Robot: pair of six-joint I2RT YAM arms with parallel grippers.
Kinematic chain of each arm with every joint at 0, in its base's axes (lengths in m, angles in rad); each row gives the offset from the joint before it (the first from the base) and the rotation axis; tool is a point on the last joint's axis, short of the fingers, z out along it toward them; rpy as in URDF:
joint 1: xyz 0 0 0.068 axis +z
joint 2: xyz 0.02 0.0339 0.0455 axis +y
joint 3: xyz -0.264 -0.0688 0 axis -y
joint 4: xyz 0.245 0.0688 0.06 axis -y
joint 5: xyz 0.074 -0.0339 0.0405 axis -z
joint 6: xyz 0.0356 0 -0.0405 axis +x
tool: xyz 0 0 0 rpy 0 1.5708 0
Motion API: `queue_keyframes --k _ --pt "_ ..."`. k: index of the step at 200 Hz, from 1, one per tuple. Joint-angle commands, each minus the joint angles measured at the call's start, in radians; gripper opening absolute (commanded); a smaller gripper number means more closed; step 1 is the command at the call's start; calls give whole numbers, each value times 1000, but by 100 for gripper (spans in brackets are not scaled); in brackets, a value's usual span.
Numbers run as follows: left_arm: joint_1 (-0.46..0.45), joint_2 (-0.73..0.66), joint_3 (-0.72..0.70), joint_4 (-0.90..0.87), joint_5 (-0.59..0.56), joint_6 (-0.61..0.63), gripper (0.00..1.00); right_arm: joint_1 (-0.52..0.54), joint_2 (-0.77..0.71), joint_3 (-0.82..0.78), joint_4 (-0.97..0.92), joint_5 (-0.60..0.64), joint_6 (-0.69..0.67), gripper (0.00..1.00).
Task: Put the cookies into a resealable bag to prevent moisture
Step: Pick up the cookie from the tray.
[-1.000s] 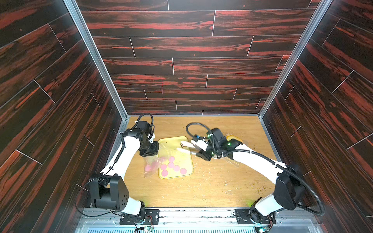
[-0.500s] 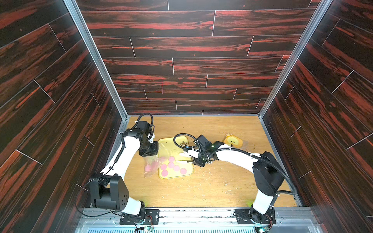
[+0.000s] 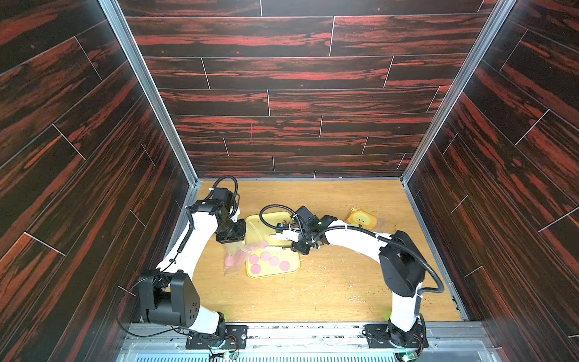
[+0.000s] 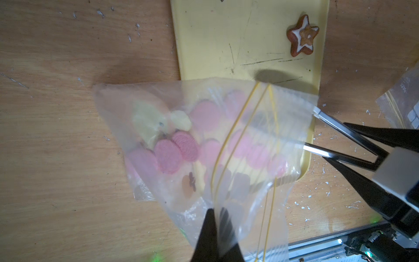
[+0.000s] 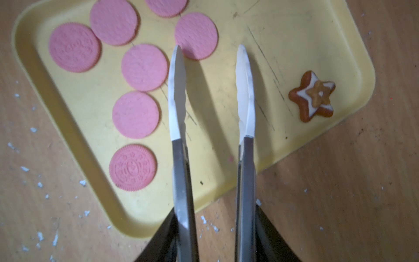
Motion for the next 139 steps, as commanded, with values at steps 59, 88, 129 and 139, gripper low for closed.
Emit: queue_keyframes --k 59,88,129,139 --pt "6 -19 -3 -23 13 22 0 29 85 98 -24 -39 -33 50" --pt "6 -20 -4 -23 7 22 0 29 117 133 -37 -28 -27 50" --pt "6 -17 1 -23 8 25 0 31 142 167 -64 -18 -25 48" --pt "6 -15 2 -24 7 25 0 34 146 169 -71 -3 -28 47"
